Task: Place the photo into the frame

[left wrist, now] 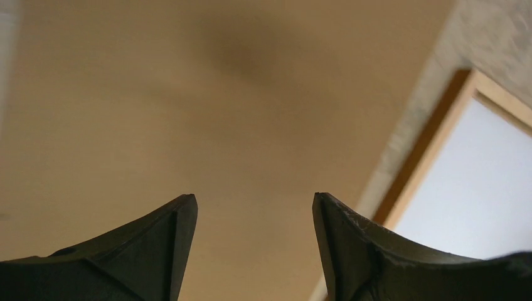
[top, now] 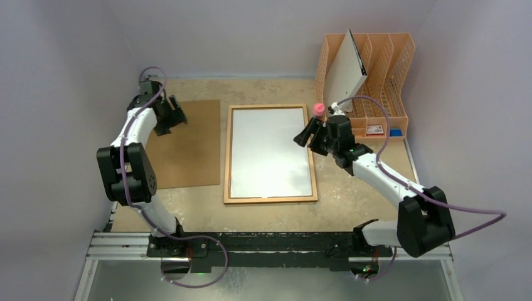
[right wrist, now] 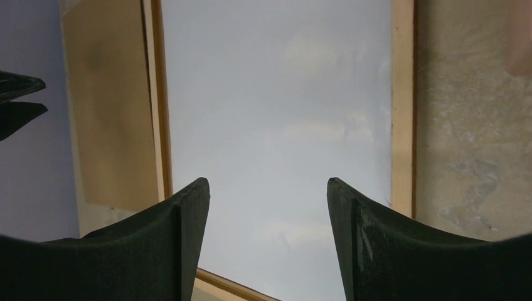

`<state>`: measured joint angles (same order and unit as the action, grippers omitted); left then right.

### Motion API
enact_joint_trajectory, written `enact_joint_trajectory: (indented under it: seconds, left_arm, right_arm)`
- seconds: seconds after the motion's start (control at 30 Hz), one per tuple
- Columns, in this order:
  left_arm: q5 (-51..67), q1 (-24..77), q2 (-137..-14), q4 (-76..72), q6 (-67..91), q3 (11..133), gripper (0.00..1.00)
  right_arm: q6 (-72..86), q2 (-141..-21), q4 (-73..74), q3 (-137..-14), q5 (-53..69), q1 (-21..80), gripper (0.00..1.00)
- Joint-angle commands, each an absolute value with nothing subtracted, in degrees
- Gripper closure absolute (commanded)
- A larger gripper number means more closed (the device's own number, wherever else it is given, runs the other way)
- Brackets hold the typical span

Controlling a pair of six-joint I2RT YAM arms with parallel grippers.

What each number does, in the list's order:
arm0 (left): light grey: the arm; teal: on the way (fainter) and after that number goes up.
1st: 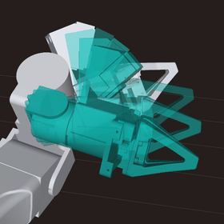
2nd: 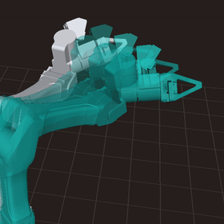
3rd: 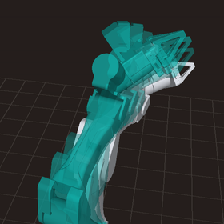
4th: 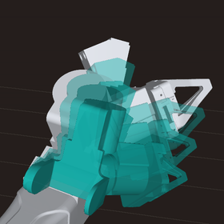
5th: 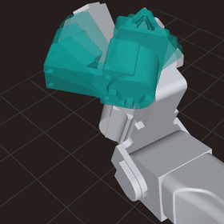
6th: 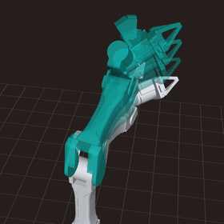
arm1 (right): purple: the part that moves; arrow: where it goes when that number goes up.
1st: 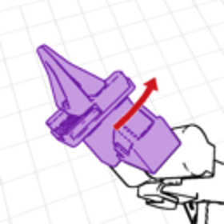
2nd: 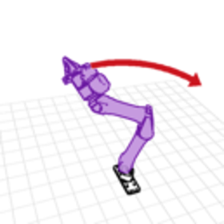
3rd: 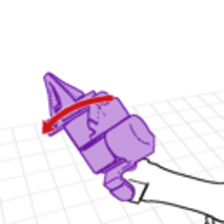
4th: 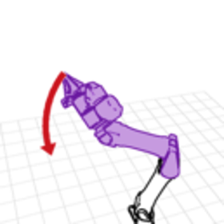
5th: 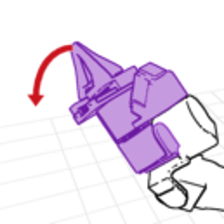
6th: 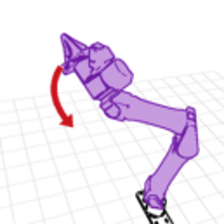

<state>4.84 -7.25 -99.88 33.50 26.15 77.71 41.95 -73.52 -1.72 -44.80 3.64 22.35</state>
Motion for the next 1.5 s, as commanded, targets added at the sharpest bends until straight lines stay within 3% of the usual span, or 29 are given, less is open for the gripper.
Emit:
enact_joint_trajectory:
  seconds: [0.0,0.4,0.6,1.03,1.47]
  left_arm:
    - [-2.3,-12.4,-99.9,35.7,22.3,80.8,0.29]
    - [0.3,-28.1,-101.5,30.7,22.2,73.2,0.28]
    - [2.8,-30.5,-103.0,24.5,20.8,68.8,0.32]
    - [11.1,-32.9,-110.6,25.2,21.3,69.2,0.33]
    - [13.2,-33.7,-111.2,26.3,22.6,69.3,0.34]
  right_arm:
    - [42.2,-78.0,-4.3,-50.8,6.7,25.9,0.29]
    - [50.2,-99.9,-0.3,-75.5,-4.4,46.1,0.33]
    - [53.3,-114.8,12.4,-95.7,-10.5,53.0,0.36]
    - [55.4,-130.2,15.0,-108.2,-13.8,57.4,0.37]
    - [60.6,-137.7,22.0,-116.7,-24.7,59.7,0.36]
